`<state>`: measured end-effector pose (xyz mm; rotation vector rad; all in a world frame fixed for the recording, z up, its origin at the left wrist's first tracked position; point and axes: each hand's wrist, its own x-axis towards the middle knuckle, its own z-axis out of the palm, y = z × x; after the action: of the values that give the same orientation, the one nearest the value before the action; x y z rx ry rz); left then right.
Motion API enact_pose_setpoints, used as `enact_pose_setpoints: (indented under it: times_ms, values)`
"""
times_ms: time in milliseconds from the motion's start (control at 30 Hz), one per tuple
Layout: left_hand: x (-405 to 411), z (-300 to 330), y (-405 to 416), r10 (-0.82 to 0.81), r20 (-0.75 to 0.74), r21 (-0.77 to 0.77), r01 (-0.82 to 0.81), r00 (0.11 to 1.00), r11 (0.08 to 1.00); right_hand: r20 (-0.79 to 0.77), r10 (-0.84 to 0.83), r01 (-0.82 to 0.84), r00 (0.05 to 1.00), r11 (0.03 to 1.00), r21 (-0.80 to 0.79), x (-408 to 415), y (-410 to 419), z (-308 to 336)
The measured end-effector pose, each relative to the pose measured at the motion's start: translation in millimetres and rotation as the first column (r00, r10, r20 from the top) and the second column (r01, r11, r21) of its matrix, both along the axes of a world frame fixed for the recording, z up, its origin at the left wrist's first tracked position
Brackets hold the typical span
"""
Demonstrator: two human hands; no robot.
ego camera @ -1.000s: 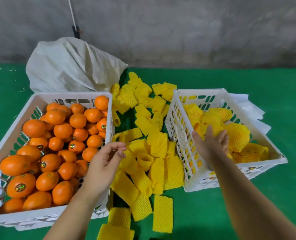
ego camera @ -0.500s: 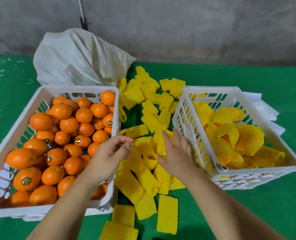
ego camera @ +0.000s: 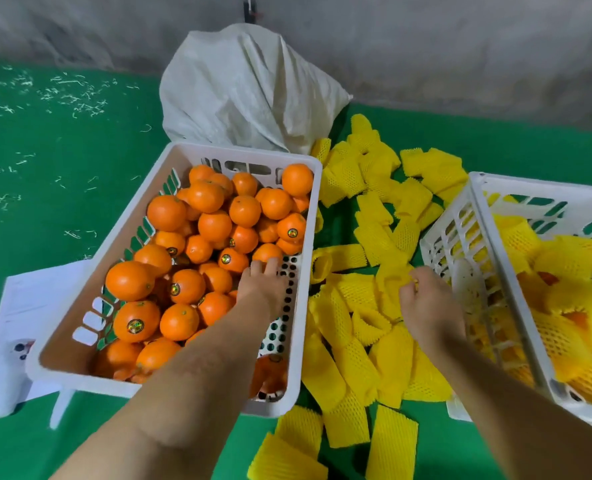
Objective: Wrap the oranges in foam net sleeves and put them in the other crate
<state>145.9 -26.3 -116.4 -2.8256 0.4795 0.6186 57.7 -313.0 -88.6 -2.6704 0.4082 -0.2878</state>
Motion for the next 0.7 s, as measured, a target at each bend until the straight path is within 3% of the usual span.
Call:
enact_pose_setpoints:
  times_ms: [67,133,233,300,400,500,567,667,700]
  values:
    - [-4.4,-13.4,2.6,0.007,0.010,0.156,-0.009,1.000,0.988,0.105,-0.009,-0.005,0.994,0.991,0.132,4.3,23.1,10.5]
    - [-4.4,-14.1,3.6,0.059,0.006,0.193,-0.059,0.998,0.979,0.153,-0.022,-0.026,0.988,0.953,0.301,10.1,48.4,23.3]
    - [0.1,-5.4,0.0,0.116,0.069,0.039,-0.119,0.991,0.992,0.186,-0.019,-0.086,0.982,0.838,0.538,16.5,78.1,36.4]
    - [4.1,4.4,-0.2,0.180,0.037,-0.084,-0.177,0.983,0.981,0.179,-0.034,-0.082,0.983,0.793,0.603,19.1,88.9,41.7]
    - [13.5,35.1,9.9,0.328,-0.063,-0.362,-0.328,0.943,0.873,0.122,-0.150,0.020,0.981,0.706,0.708,17.0,98.0,48.0]
    - [8.8,72.2,24.6,0.389,-0.117,-0.671,-0.362,0.914,0.647,0.053,-0.233,0.089,0.971,0.560,0.823,10.3,100.7,53.3]
    - [-12.9,97.8,29.6,0.440,-0.157,-0.854,-0.345,0.884,0.388,0.087,-0.246,0.057,0.965,0.523,0.851,2.5,101.8,58.5]
    - [-58.3,123.1,18.7,0.347,-0.454,-0.887,-0.454,0.821,-0.087,0.199,-0.204,-0.042,0.958,0.592,0.805,-11.3,107.7,68.2]
    - [-73.1,125.8,12.1,0.249,-0.540,-0.841,-0.506,0.804,-0.191,0.233,-0.193,-0.065,0.953,0.620,0.782,-15.6,110.0,70.9]
